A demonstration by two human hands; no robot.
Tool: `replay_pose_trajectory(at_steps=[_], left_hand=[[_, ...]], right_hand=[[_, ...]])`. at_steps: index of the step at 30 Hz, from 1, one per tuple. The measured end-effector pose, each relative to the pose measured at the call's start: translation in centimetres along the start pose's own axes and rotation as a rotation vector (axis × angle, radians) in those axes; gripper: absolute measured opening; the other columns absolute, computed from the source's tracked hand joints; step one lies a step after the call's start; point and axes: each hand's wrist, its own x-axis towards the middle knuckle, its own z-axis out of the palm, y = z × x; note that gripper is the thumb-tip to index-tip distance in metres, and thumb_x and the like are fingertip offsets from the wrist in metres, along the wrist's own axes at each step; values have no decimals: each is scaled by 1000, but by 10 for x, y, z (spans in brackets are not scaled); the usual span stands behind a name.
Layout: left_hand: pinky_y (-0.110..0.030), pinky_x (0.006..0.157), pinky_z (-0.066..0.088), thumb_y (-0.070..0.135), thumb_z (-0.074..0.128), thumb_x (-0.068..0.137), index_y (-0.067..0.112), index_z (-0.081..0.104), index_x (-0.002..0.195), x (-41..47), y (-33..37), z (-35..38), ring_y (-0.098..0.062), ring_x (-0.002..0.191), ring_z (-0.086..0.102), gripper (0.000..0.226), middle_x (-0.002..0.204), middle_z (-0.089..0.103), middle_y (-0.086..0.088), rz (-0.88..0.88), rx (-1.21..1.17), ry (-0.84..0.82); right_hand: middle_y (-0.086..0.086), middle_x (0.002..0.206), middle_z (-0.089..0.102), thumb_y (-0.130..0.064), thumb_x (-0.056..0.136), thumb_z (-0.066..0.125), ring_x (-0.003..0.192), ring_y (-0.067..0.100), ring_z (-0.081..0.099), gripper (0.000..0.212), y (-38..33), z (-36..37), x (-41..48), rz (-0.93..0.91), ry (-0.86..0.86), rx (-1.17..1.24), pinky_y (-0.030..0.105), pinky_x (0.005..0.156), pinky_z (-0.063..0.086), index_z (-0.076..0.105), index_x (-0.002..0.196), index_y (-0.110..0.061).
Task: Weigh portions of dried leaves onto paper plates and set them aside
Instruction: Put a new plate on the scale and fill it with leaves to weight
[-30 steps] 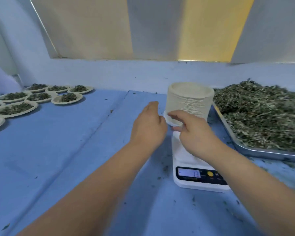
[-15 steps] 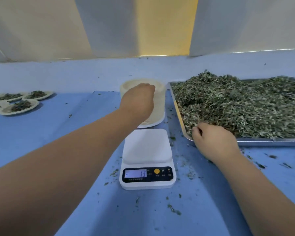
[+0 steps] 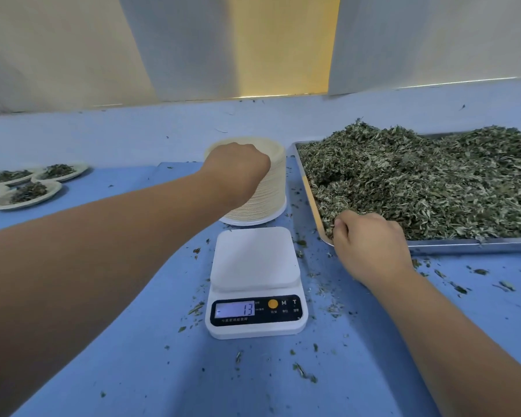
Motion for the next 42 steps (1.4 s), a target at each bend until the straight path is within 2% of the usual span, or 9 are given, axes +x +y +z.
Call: replay_pose_trajectory(at_steps=[6,13,16,19,23,31,34,36,42], left_hand=[[-31,48,22,-2,51,88,13,51,123,3,-4,5,-17,58,31,38,72,35,0,45,-15,44],[-31,46,21,0,53,86,19,34,144,2,-4,4,-19,54,34,64,69,41,0,33,-34,120],[-31,44,22,-1,56,85,17,25,142,0,-4,5,-21,54,39,67,76,45,0,61,-9,176],[-33,46,22,-1,62,85,16,21,140,0,-4,7,-25,64,43,71,88,41,-1,77,14,241],[-35,54,23,-2,59,83,14,35,132,1,-6,8,-24,71,39,58,89,32,0,41,-5,271],[-37,68,38,4,51,81,13,65,98,1,-5,3,-30,84,54,24,92,57,-6,-294,-416,270],[-31,57,28,0,48,77,14,54,66,-3,-3,2,-31,76,51,19,72,41,-1,-325,-471,303],[-31,53,21,-2,46,75,15,43,57,-6,-3,4,-29,76,45,25,70,35,-1,-344,-503,326],[-31,75,37,-3,48,88,6,76,96,-23,-8,26,-29,104,53,30,108,58,-8,-462,-713,479]], right_hand=[[-8,63,49,-28,102,36,76,22,45,27,0,2,0,-2,-4,1,35,71,28,56,85,-22],[-9,63,50,-30,101,35,79,22,49,31,0,1,-1,27,-37,-2,35,71,31,60,84,-21],[-11,71,55,-31,101,36,106,23,54,32,-1,0,-2,44,-41,65,38,81,38,57,78,-22],[-7,103,68,-31,104,37,141,23,38,33,-2,1,-2,78,-66,94,47,107,34,63,87,-22],[-8,117,67,-33,104,34,147,23,31,36,-2,2,-2,79,-85,56,48,111,31,68,99,-22],[-9,116,67,-33,104,34,147,21,31,34,-4,1,-3,88,-93,49,47,110,31,65,93,-24],[-9,115,67,-34,103,34,146,20,32,35,-4,1,-2,97,-92,50,46,110,30,64,91,-24],[-10,118,67,-35,104,34,146,19,32,35,-4,1,-2,99,-91,48,46,111,30,66,94,-25],[-11,117,67,-36,104,33,145,19,34,36,-4,0,-2,95,-87,50,44,109,31,67,96,-26]])
